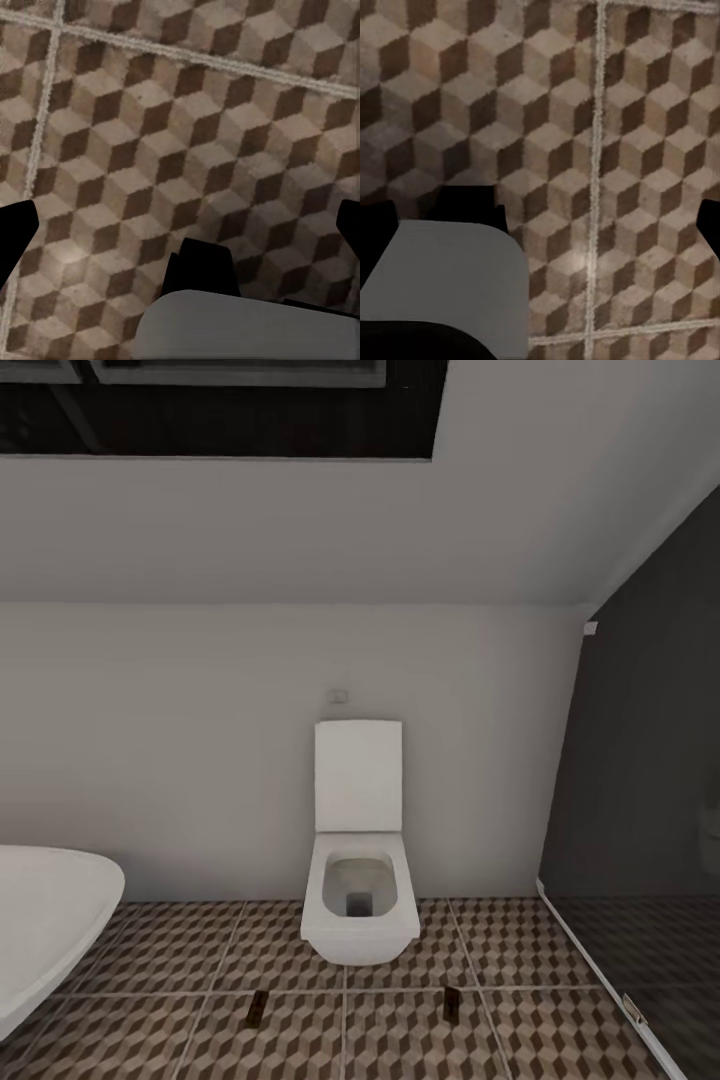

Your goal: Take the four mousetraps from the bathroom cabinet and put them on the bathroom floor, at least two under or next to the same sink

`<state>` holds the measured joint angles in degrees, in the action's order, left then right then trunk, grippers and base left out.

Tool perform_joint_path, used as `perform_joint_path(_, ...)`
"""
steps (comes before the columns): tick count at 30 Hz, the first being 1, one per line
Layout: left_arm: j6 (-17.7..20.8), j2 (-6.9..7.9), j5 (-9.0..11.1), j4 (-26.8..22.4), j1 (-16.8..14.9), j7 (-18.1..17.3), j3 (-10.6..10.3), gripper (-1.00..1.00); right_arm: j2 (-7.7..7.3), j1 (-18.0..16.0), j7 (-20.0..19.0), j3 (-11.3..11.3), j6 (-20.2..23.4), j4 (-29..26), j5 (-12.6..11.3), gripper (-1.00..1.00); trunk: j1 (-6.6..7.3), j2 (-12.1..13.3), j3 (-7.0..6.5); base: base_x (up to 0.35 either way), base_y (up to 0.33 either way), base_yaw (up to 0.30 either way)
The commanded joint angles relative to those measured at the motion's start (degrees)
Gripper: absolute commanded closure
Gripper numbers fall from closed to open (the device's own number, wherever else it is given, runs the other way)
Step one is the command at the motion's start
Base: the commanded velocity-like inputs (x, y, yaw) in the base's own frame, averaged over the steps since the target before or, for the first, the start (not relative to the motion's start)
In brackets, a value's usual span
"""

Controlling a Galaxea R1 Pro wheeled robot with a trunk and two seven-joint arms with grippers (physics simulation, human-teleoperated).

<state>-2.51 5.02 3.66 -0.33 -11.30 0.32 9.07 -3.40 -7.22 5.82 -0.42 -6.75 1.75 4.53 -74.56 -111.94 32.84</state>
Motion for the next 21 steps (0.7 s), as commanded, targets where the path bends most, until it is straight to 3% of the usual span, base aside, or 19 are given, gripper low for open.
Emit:
perform_joint_path(1,-0.2,0.00,0.4,0.1,0.0,0.0,0.1,-1.00,0.01,-0.1,0.2,-0.1,-0.3,0.2,0.5,-1.00,0.24,0.4,-0.12,0.000,0.000,0.000)
perform_joint_path(21,-0.2,-0.01,0.4,0.1,0.0,0.0,0.1,-1.00,0.06,-0.1,0.2,-0.1,-0.3,0.2,0.5,-1.00,4.63,8.4,-3.71,0.000,0.000,0.000)
